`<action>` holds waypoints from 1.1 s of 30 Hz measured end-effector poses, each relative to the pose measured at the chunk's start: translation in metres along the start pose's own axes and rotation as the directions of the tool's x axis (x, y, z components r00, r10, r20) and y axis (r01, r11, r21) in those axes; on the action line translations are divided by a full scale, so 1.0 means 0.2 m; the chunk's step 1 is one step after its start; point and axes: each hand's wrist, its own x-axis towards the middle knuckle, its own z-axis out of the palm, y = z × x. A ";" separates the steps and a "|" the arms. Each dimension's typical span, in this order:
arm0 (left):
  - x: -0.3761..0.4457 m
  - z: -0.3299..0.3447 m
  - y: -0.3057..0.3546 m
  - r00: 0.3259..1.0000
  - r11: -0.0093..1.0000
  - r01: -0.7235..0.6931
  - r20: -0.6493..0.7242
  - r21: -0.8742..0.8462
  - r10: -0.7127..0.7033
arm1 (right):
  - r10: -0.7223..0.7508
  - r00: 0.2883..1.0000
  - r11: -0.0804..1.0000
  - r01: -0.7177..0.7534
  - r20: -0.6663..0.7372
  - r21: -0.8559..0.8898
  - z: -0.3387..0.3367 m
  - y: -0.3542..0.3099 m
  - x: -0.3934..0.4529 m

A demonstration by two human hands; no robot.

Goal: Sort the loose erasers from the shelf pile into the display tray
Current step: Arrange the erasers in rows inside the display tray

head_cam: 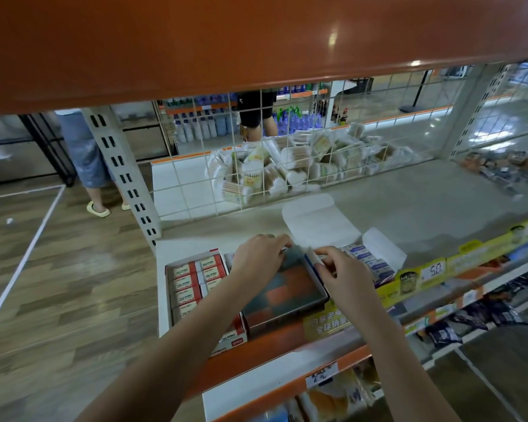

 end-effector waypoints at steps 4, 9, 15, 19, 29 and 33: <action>0.00 0.01 0.01 0.999 0.998 -0.026 -0.045 0.056 0.029 | 0.005 1.000 1.000 -0.005 -0.002 0.008 0.00 0.00 0.00; 0.02 0.01 0.03 0.999 0.996 -0.034 -0.020 0.087 0.035 | 0.001 1.000 1.000 -0.001 0.003 0.014 0.00 0.00 0.00; 0.01 0.01 0.07 0.999 0.985 -0.046 -0.010 0.167 0.049 | 0.011 1.000 0.999 -0.011 0.006 0.034 0.00 0.00 -0.01; 0.01 0.02 0.07 0.997 0.974 -0.068 -0.008 0.215 0.072 | -0.001 1.000 0.999 0.001 -0.003 0.038 0.00 0.00 -0.01; 0.00 0.01 0.08 0.992 0.977 -0.127 0.000 0.169 0.129 | 0.027 1.000 0.998 -0.027 0.003 0.051 0.01 0.03 0.01; 0.01 0.02 0.07 0.994 0.977 -0.100 -0.031 0.186 0.108 | 0.029 1.000 0.998 -0.029 -0.002 0.047 0.01 0.04 0.01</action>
